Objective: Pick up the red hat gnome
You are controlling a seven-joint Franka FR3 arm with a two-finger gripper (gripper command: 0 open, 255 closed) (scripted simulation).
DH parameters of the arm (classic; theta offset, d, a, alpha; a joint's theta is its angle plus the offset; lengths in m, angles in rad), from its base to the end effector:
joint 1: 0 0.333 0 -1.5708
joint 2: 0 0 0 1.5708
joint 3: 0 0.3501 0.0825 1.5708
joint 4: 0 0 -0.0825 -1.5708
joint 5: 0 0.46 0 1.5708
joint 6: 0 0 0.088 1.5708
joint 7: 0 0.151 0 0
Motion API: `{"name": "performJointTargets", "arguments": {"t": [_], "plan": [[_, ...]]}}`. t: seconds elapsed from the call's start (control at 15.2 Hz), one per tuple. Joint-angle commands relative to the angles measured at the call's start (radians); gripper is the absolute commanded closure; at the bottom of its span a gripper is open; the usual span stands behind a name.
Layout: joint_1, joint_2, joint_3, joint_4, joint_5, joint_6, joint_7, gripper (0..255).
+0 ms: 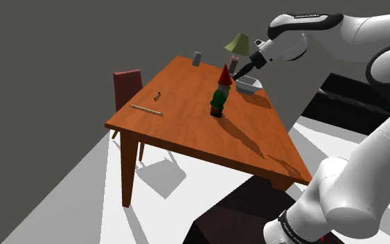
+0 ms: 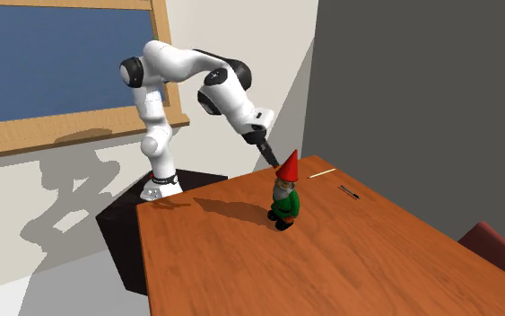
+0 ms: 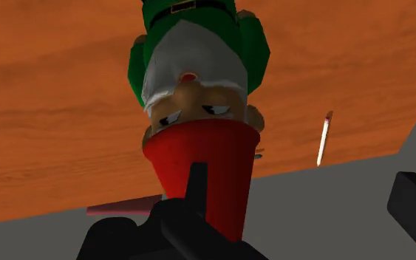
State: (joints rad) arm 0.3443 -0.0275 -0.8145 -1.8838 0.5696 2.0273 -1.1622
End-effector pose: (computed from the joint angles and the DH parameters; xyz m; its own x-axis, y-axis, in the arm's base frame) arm 0.6066 -0.2536 0.5110 0.7729 0.3566 0.5249 0.4863 -0.8642 -0.1289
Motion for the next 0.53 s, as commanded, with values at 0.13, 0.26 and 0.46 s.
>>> {"name": "performJointTargets", "arguments": {"t": [0.13, 0.26, 0.46], "plan": [[-0.074, 0.227, -0.027, 0.218, 0.269, -0.149, -0.211, 0], [-0.122, 0.29, -0.01, 0.291, 0.335, -0.197, -0.252, 0], [-0.121, 0.293, -0.004, 0.258, 0.344, -0.17, -0.276, 0]]}}
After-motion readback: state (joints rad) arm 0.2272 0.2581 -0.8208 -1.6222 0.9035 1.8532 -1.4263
